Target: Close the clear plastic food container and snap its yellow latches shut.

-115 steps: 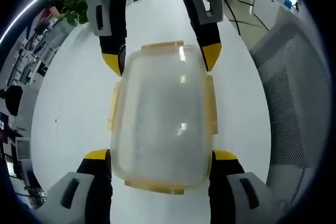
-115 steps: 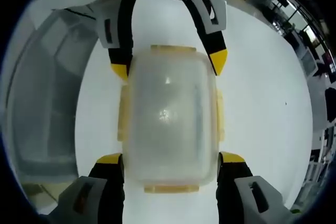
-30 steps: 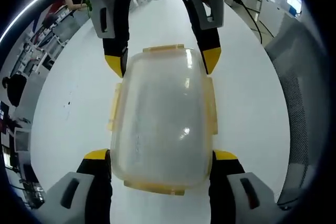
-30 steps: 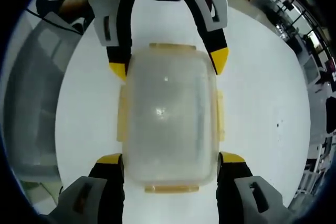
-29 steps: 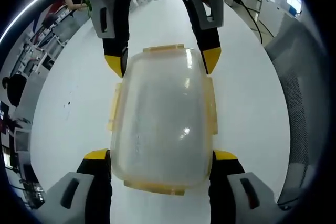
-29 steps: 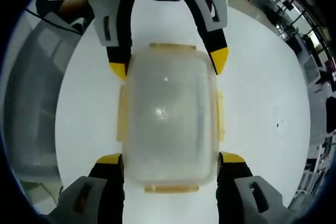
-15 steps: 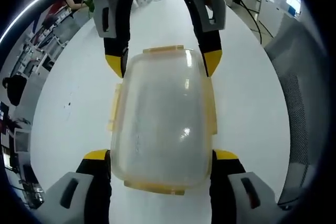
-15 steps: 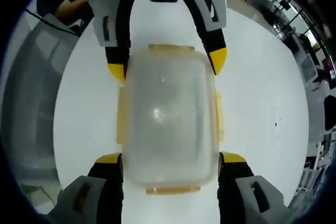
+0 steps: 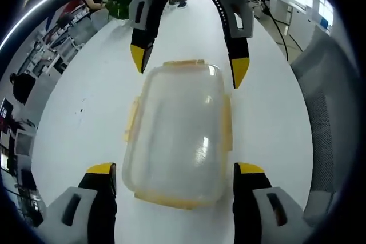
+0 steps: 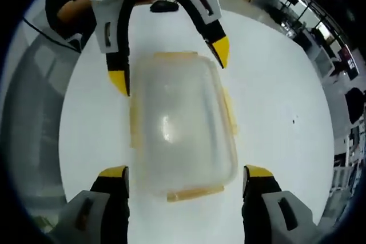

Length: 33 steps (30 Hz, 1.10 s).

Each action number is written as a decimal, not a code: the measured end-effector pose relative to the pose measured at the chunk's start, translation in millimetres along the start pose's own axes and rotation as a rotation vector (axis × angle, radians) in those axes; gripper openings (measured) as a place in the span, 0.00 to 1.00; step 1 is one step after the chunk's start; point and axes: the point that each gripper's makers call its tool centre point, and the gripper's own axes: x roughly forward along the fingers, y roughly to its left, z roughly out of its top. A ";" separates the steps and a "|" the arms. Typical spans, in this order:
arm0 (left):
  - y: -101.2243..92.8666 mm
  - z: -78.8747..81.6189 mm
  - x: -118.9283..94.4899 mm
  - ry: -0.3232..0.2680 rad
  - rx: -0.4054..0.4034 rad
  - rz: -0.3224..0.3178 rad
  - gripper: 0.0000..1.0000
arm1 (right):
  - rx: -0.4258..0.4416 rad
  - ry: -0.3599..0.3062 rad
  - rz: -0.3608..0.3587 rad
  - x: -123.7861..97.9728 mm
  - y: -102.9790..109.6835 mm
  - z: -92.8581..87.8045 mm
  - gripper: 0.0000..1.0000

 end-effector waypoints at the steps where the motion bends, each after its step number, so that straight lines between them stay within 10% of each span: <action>1: -0.6 -0.5 -1.3 -0.003 -0.002 0.003 0.88 | 0.009 -0.003 -0.005 -0.7 0.5 -1.4 0.82; 33: -20.4 -25.9 -34.9 -0.135 -0.331 0.134 0.94 | 0.373 -0.205 -0.195 -25.8 28.8 -13.9 0.80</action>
